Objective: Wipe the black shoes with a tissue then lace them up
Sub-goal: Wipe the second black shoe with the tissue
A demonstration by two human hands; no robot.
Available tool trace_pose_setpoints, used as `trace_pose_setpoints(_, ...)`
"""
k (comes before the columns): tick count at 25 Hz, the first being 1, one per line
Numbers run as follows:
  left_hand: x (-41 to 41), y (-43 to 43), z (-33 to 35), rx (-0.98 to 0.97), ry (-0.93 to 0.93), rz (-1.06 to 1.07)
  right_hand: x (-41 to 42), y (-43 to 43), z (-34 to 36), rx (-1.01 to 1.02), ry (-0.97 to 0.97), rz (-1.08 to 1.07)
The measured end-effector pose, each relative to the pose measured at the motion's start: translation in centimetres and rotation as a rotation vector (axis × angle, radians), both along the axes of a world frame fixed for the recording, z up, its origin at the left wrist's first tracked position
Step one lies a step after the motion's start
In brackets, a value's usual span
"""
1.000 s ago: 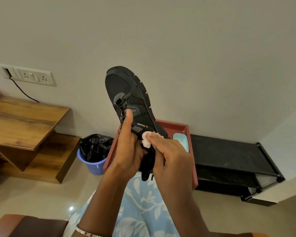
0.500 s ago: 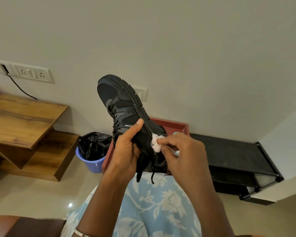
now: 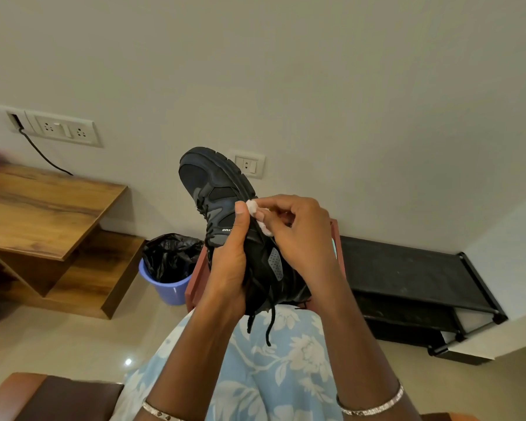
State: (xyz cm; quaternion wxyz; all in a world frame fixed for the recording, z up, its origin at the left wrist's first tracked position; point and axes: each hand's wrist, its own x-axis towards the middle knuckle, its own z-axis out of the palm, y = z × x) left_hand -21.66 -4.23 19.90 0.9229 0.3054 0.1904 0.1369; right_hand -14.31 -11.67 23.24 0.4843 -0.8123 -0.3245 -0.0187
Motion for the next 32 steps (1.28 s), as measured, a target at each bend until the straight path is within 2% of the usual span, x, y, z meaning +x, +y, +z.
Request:
trace_pose_setpoints(4, -0.5, 0.7, -0.2, 0.055, 0.062, 0.014, -1.6, -2.6, -0.5, -0.121, -0.192, -0.013)
trace_pose_setpoints(7, -0.6, 1.4, -0.2, 0.094, 0.07, 0.025, -3.0, -5.0, -1.0, -0.236, -0.244, -0.041)
trace_pose_setpoints(9, -0.6, 1.5, -0.2, 0.088, 0.046, 0.014, -3.0, -5.0, -1.4, -0.213, -0.271, -0.075)
trace_pose_setpoints(17, -0.9, -0.4, 0.9, 0.131, -0.079, -0.092, 0.5, 1.1, 0.0, 0.116, -0.276, -0.046)
trace_pose_setpoints(20, -1.1, 0.2, 0.8, 0.127, -0.093, -0.077, -0.1, -0.2, -0.2, 0.033, -0.288, 0.034)
trace_pose_setpoints(24, -1.0, 1.2, 0.6, 0.138, -0.062, 0.001, -1.9, -4.6, -1.3, -0.126, -0.342, 0.041)
trace_pose_setpoints(27, -0.6, 1.8, 0.8, 0.093, -0.058, 0.044, -2.4, -6.5, -1.9, -0.126, -0.331, -0.006)
trace_pose_setpoints(32, -0.5, 1.0, 0.3, 0.051, -0.039, -0.036, -1.2, -2.8, -1.7, -0.092, -0.426, -0.075)
